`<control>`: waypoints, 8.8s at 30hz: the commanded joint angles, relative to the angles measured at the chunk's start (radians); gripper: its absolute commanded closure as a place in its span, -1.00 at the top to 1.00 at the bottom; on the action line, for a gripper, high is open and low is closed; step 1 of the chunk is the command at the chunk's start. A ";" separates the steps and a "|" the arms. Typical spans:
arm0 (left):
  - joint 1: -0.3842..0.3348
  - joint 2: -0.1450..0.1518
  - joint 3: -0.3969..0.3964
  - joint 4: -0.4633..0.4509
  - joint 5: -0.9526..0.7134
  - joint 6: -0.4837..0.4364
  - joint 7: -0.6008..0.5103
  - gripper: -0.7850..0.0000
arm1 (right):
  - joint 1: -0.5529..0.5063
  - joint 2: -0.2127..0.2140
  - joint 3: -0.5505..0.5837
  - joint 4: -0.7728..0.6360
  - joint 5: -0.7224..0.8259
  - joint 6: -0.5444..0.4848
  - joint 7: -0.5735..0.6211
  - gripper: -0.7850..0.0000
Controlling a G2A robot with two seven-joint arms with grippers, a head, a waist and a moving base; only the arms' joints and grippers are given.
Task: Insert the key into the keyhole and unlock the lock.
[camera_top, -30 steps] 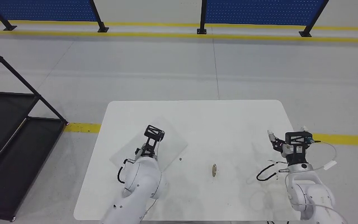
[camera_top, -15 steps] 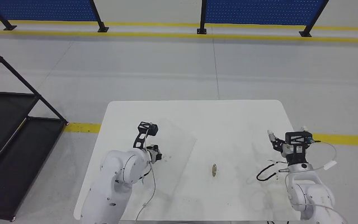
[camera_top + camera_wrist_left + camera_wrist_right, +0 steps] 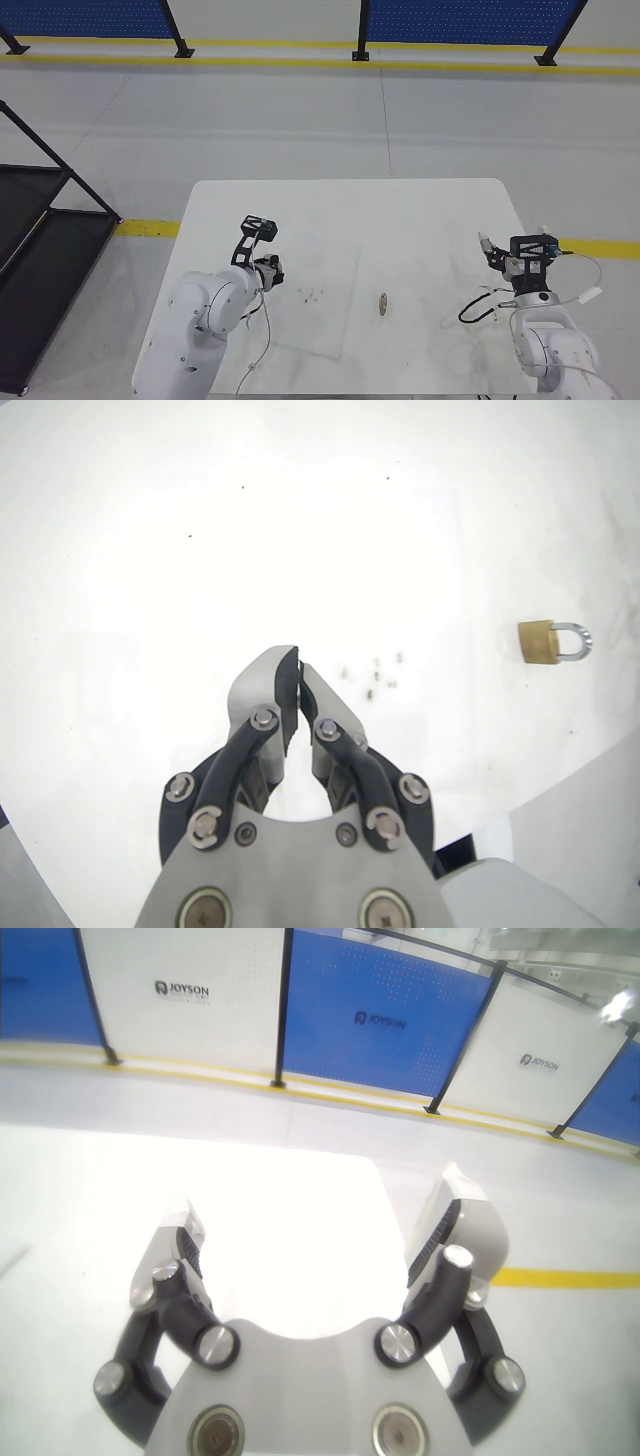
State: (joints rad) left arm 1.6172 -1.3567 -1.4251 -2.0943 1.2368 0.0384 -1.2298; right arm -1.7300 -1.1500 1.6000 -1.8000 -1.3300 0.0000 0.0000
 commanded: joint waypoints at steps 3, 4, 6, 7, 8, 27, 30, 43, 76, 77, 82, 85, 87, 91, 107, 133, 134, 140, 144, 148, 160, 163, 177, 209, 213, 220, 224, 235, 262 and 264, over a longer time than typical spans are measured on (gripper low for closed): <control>-0.003 -0.001 -0.023 0.000 -0.107 0.021 0.029 -1.00 | 0.000 0.000 0.000 0.000 0.000 0.000 0.000 1.00; -0.004 0.000 -0.032 0.001 -0.132 0.020 0.040 -1.00 | 0.000 0.000 0.000 0.000 0.000 0.000 0.000 1.00; 0.001 0.001 -0.051 0.003 -0.190 -0.001 0.067 -1.00 | 0.000 0.000 0.000 0.000 0.000 0.000 0.000 1.00; 0.006 0.002 -0.064 0.007 -0.238 -0.009 0.077 -1.00 | 0.000 0.000 0.000 0.000 0.000 0.000 0.000 1.00; 0.010 0.002 -0.080 0.012 -0.301 -0.014 0.081 -1.00 | 0.000 0.000 0.000 0.000 0.000 0.000 0.000 1.00; -0.086 0.052 -0.349 0.465 -1.299 -0.360 -0.129 -1.00 | 0.000 0.000 0.000 0.000 0.000 0.000 0.000 1.00; -0.124 0.064 -0.365 0.552 -1.416 -0.396 -0.223 -1.00 | 0.000 0.000 0.000 0.000 0.000 0.000 0.000 1.00; -0.147 0.107 -0.364 0.592 -1.607 -0.390 -0.239 -1.00 | 0.000 0.000 0.000 0.000 0.000 0.000 0.000 1.00; -0.147 0.107 -0.364 0.592 -1.607 -0.390 -0.239 -1.00 | 0.000 0.000 0.000 0.000 0.000 0.000 0.000 1.00; -0.147 0.107 -0.364 0.592 -1.607 -0.390 -0.239 -1.00 | 0.000 0.000 0.000 0.000 0.000 0.000 0.000 1.00; -0.147 0.107 -0.364 0.592 -1.607 -0.390 -0.239 -1.00 | 0.000 0.000 0.000 0.000 0.000 0.000 0.000 1.00; -0.147 0.107 -0.364 0.592 -1.607 -0.390 -0.239 -1.00 | -0.008 -0.003 -0.015 -0.042 0.049 -0.028 0.047 1.00; -0.147 0.107 -0.364 0.592 -1.607 -0.390 -0.239 -1.00 | -0.015 -0.004 -0.017 -0.089 0.075 -0.037 0.122 1.00; -0.147 0.107 -0.364 0.592 -1.607 -0.390 -0.239 -1.00 | -0.016 -0.005 -0.032 -0.185 0.168 -0.060 0.341 1.00; -0.147 0.107 -0.364 0.592 -1.607 -0.390 -0.239 -1.00 | 0.200 -0.010 -0.231 -0.310 0.371 0.073 1.137 1.00; -0.147 0.107 -0.364 0.592 -1.607 -0.390 -0.239 -1.00 | 0.344 -0.020 -0.391 -0.265 0.331 0.155 1.369 1.00; -0.147 0.107 -0.364 0.592 -1.607 -0.390 -0.239 -1.00 | 0.352 -0.021 -0.406 -0.271 0.320 0.168 1.394 1.00; -0.147 0.107 -0.364 0.592 -1.607 -0.390 -0.239 -1.00 | 0.431 -0.034 -0.523 -0.279 0.246 0.284 1.536 1.00; -0.147 0.107 -0.364 0.592 -1.607 -0.390 -0.239 -1.00 | 0.467 -0.043 -0.571 -0.203 0.248 0.284 1.536 1.00; -0.147 0.107 -0.364 0.592 -1.607 -0.390 -0.239 -1.00 | 0.490 -0.052 -0.620 -0.159 0.245 0.284 1.536 1.00; -0.147 0.107 -0.364 0.592 -1.607 -0.390 -0.239 -1.00 | 0.508 -0.058 -0.694 -0.075 0.183 0.284 1.536 1.00; -0.147 0.107 -0.364 0.592 -1.607 -0.390 -0.239 -1.00 | 0.519 -0.059 -0.709 -0.060 0.192 0.284 1.536 0.96; -0.147 0.107 -0.364 0.592 -1.607 -0.390 -0.239 -1.00 | 0.608 -0.069 -0.773 0.049 0.272 0.284 1.536 -0.11; -0.147 0.107 -0.364 0.592 -1.607 -0.390 -0.239 -1.00 | 0.636 -0.058 -0.745 0.102 0.407 0.285 1.536 -1.00; -0.147 0.107 -0.364 0.592 -1.607 -0.390 -0.239 -1.00 | 0.595 -0.053 -0.641 0.048 0.542 0.313 1.507 -1.00; -0.147 0.107 -0.364 0.592 -1.607 -0.390 -0.239 -1.00 | 0.534 -0.041 -0.450 0.030 0.923 0.318 1.448 -1.00; -0.147 0.107 -0.364 0.592 -1.607 -0.390 -0.239 -1.00 | 0.486 -0.040 -0.372 0.092 1.142 0.196 1.361 -1.00; -0.147 0.107 -0.364 0.592 -1.607 -0.390 -0.239 -1.00 | 0.477 -0.046 -0.341 0.265 1.441 0.029 1.323 -1.00; -0.147 0.107 -0.364 0.592 -1.607 -0.390 -0.239 -1.00 | 0.477 -0.046 -0.341 0.265 1.441 0.029 1.323 -1.00; -0.147 0.107 -0.364 0.592 -1.607 -0.390 -0.239 -1.00 | 0.477 -0.046 -0.341 0.265 1.441 0.029 1.323 -1.00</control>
State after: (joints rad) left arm 1.4705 -1.2493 -1.7890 -1.5025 -0.3699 -0.3518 -1.4686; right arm -1.2534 -1.1956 1.2587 -1.5358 0.1106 0.0292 1.3228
